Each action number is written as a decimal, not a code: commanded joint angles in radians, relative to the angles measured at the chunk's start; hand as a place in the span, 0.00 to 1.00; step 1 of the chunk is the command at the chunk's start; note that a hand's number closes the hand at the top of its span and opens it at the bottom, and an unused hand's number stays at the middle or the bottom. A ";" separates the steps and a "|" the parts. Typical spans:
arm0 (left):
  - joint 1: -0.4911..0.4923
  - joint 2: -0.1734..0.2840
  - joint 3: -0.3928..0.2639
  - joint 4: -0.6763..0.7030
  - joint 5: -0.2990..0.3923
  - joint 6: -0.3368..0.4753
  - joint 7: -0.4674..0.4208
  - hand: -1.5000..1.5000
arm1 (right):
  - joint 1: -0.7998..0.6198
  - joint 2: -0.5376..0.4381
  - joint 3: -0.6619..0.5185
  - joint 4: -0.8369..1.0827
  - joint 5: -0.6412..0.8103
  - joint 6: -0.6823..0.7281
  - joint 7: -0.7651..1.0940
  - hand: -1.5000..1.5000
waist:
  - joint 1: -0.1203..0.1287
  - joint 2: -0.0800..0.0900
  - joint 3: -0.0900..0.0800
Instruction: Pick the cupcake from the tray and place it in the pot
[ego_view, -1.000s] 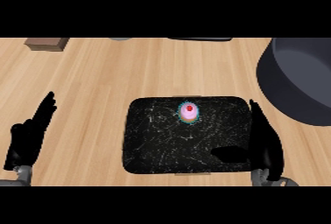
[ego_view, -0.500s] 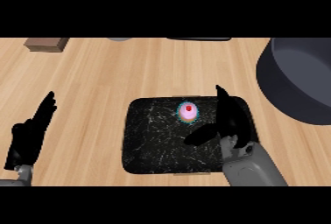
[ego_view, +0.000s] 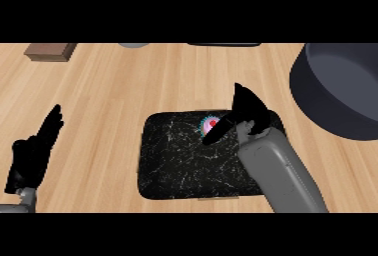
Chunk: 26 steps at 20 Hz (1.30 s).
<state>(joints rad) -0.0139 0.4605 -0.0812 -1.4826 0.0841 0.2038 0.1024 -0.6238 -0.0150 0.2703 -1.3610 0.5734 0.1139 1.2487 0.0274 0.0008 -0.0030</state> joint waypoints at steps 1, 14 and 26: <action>0.016 0.015 0.010 -0.014 0.006 -0.023 -0.008 0.50 | -0.149 0.014 -0.028 0.136 -0.043 0.058 0.239 0.00 | 0.010 0.000 0.001; 0.026 -0.006 0.035 -0.022 -0.003 -0.017 0.008 0.50 | -0.168 0.014 0.013 0.288 -0.106 0.005 0.227 0.00 | -0.019 -0.003 0.002; 0.065 -0.029 0.031 -0.054 -0.042 -0.022 -0.022 0.50 | -0.162 0.014 0.106 0.381 -0.195 -0.031 0.169 1.00 | -0.015 -0.003 0.003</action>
<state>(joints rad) 0.0351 0.4395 -0.0501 -1.5306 0.0536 0.1874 0.1079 -0.8009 -0.0123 0.3284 -0.9781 0.4124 0.0768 1.2328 0.0154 -0.0017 -0.0008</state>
